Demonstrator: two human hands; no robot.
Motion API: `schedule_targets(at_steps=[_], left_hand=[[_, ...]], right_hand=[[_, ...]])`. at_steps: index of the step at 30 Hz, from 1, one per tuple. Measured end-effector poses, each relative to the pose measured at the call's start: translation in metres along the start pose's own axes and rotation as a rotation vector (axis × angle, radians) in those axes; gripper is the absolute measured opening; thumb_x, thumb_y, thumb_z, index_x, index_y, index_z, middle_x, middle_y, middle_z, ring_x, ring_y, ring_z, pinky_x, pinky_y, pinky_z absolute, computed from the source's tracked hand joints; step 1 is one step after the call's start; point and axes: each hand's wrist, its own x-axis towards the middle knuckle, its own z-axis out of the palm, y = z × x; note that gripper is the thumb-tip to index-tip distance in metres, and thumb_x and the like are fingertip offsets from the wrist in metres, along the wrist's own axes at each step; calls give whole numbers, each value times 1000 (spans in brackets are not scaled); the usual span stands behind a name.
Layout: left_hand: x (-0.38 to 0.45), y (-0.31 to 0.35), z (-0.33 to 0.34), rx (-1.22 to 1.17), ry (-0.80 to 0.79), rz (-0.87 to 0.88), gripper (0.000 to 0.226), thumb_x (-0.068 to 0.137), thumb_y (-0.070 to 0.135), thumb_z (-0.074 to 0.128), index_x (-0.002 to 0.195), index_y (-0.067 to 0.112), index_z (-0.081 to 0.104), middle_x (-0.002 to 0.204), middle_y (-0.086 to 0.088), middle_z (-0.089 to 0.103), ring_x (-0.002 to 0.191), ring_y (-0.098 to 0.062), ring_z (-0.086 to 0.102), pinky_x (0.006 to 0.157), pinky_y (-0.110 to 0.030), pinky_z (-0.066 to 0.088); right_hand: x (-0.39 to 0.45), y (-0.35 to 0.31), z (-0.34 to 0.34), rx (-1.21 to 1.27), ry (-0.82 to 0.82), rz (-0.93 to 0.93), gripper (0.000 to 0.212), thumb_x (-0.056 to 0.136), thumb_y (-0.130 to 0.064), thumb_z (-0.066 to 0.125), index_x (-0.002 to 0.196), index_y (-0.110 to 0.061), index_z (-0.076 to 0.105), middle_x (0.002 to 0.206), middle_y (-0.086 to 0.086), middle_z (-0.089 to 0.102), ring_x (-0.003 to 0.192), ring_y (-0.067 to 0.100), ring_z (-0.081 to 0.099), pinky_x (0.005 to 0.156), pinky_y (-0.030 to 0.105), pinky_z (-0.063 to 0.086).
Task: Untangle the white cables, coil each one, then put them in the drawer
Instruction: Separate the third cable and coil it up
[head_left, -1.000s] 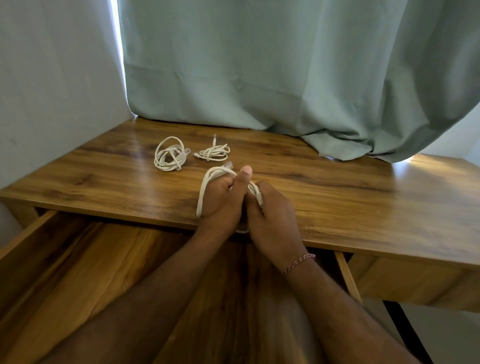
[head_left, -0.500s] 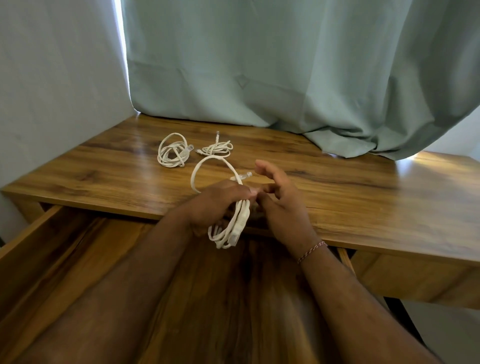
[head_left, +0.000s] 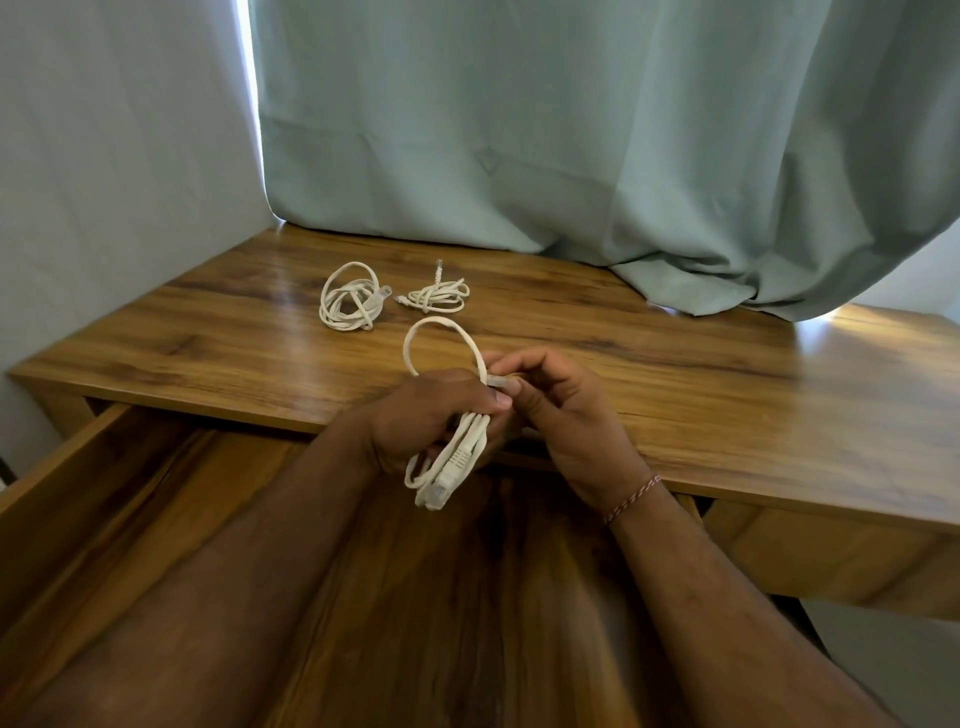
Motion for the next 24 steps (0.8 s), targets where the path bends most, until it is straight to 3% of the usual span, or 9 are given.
schedule_targets(at_steps=[2,4,7,9,11,14,18,20,24], left_hand=[[-4,-3,1,-21,-24,-5,31,88,27,59,65,6,53,50,-7,47,38,-14,40,40,-30,25],[-4,-3,1,-19,-38,-13,31,89,26,58,65,7,53,50,-7,46,38,-14,40,39,-28,27],[-3,-3,2,-58,6,-17,36,93,21,52,60,8,53,47,-6,46,36,-13,42,38,-22,33],[-1,-1,1,-168,139,-4,43,95,21,47,54,12,52,44,-3,44,34,-12,42,37,-18,38],[0,3,-8,-227,320,48,40,92,27,51,54,15,50,45,-1,40,36,-13,37,39,-18,31],[-6,14,-28,-193,531,30,37,86,37,60,54,20,47,46,2,37,38,-14,28,44,-25,15],[-21,29,-26,-40,773,-80,44,96,30,55,54,19,48,49,-1,37,34,-12,26,39,-20,19],[-21,35,-22,135,907,-100,42,98,28,54,57,16,52,49,-2,43,34,-14,34,41,-22,26],[-20,35,-33,986,1049,-139,48,97,32,56,56,10,49,51,-7,42,49,-23,42,53,-32,33]], right_hand=[[-4,1,1,15,-51,-7,20,98,-9,61,117,-4,64,121,17,72,103,30,71,84,42,61],[-4,4,-1,28,-90,4,28,99,-8,61,125,-3,64,119,23,70,102,34,70,88,50,59],[-4,6,0,-57,-31,-13,23,99,-9,62,120,0,67,110,17,73,99,29,70,86,48,59],[-4,9,-1,-290,114,-68,14,102,-11,60,110,-9,70,101,0,73,94,14,69,83,34,58],[-6,11,-1,-550,237,-119,12,103,-22,59,108,-23,70,95,-12,70,90,8,66,80,29,54],[-4,11,-2,-794,240,-168,20,104,-34,57,116,-29,72,103,-15,73,94,13,64,81,38,55],[-2,3,1,-954,181,-267,20,104,-33,57,113,-27,74,96,-8,75,85,16,62,76,38,52],[-1,2,2,-1021,124,-251,20,104,-34,56,113,-29,73,91,-9,71,83,14,56,72,32,47],[2,6,3,-1112,54,-210,24,102,-39,56,112,-29,75,90,-11,69,84,14,54,74,32,45]])
